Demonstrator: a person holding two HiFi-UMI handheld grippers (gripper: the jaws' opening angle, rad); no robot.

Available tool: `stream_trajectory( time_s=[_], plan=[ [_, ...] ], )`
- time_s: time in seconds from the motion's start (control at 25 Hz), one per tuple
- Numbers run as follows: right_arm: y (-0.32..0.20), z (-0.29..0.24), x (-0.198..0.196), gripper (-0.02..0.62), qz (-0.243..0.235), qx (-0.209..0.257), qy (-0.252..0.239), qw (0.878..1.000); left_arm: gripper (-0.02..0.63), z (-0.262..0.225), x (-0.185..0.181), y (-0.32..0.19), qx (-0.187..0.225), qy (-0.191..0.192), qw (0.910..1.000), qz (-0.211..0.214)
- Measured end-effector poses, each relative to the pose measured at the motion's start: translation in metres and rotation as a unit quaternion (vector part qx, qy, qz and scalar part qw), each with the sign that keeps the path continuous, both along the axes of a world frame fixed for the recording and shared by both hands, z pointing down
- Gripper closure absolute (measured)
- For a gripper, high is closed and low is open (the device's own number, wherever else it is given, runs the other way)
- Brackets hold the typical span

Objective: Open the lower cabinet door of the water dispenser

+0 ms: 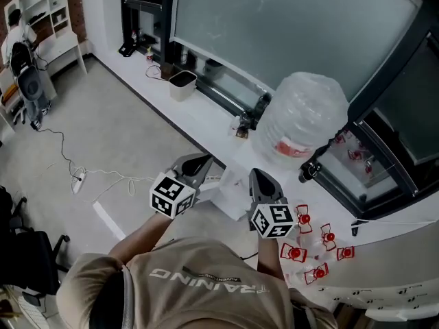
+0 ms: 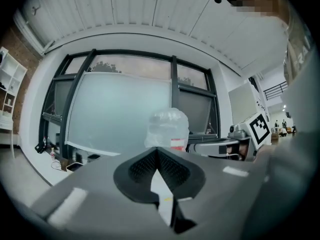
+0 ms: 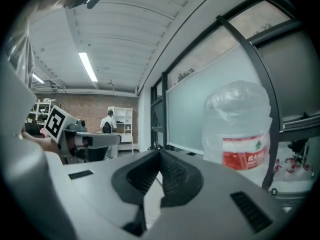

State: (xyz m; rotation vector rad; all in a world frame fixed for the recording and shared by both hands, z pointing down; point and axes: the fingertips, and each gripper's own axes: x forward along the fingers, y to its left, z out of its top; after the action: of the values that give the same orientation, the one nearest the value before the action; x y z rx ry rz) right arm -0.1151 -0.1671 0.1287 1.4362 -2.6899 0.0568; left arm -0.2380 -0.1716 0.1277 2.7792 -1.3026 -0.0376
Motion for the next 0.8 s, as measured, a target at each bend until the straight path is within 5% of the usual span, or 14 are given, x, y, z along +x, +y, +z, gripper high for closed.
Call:
stream_trajectory(
  time_s=[0.44,0.8],
  plan=[
    [-0.003,0.002,0.022,0.588,0.021,-0.001,0.004,1.0,0.615,0.0,0.02,0.0,0.024,-0.051,0.9983,0.013],
    [-0.005,0.016,0.003,0.588,0.0,-0.019,0.034,0.999,0.615,0.015,0.005,0.0,0.0,-0.045,0.999,0.006]
  ],
)
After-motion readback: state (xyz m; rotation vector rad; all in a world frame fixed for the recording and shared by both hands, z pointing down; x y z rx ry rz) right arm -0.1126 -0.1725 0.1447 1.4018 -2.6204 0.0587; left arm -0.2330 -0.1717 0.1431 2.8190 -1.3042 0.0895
